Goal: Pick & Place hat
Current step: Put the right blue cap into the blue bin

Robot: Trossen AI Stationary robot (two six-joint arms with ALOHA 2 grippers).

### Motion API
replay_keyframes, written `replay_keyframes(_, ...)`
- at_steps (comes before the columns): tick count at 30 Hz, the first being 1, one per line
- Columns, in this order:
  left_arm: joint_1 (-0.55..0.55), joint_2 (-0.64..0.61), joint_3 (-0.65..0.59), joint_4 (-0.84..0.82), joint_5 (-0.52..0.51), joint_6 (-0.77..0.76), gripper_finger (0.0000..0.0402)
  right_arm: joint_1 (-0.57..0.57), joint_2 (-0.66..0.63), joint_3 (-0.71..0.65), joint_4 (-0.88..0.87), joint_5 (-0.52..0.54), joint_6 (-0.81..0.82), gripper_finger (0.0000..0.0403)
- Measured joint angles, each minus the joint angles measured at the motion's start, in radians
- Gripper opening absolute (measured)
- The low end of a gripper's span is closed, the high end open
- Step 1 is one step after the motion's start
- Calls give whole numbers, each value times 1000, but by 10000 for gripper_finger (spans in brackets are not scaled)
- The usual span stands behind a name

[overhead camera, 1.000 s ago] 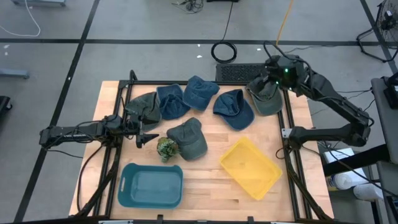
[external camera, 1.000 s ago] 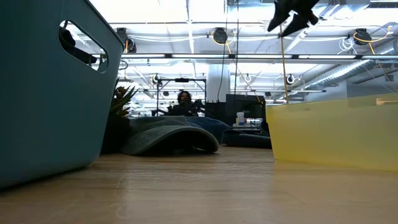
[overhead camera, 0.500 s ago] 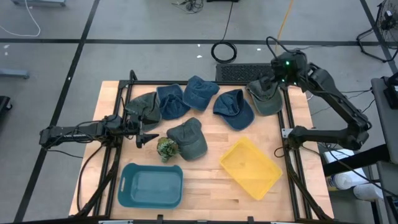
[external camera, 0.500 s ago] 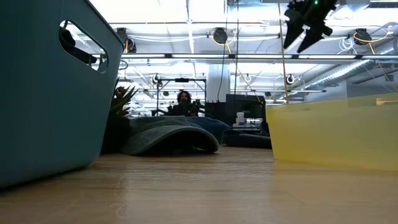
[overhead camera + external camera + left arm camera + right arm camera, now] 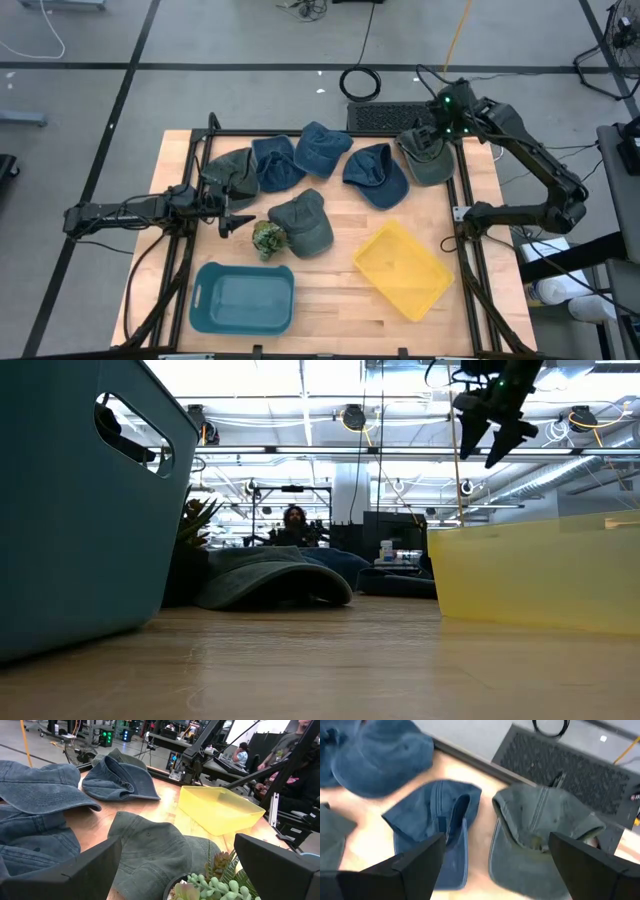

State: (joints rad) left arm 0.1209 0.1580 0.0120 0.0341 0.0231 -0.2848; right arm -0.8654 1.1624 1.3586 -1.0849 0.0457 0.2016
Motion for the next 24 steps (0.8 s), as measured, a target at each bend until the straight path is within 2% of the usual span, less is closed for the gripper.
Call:
replay_keyframes(8,0,0,0,0,0,0,397,0,40,-47,-18,1,5,345)
replay_keyframes(18,0,0,0,0,0,0,397,1,43,-207,59,0,30,345)
replay_keyframes(24,0,0,0,0,0,0,397,1,43,-284,162,-86,67,345)
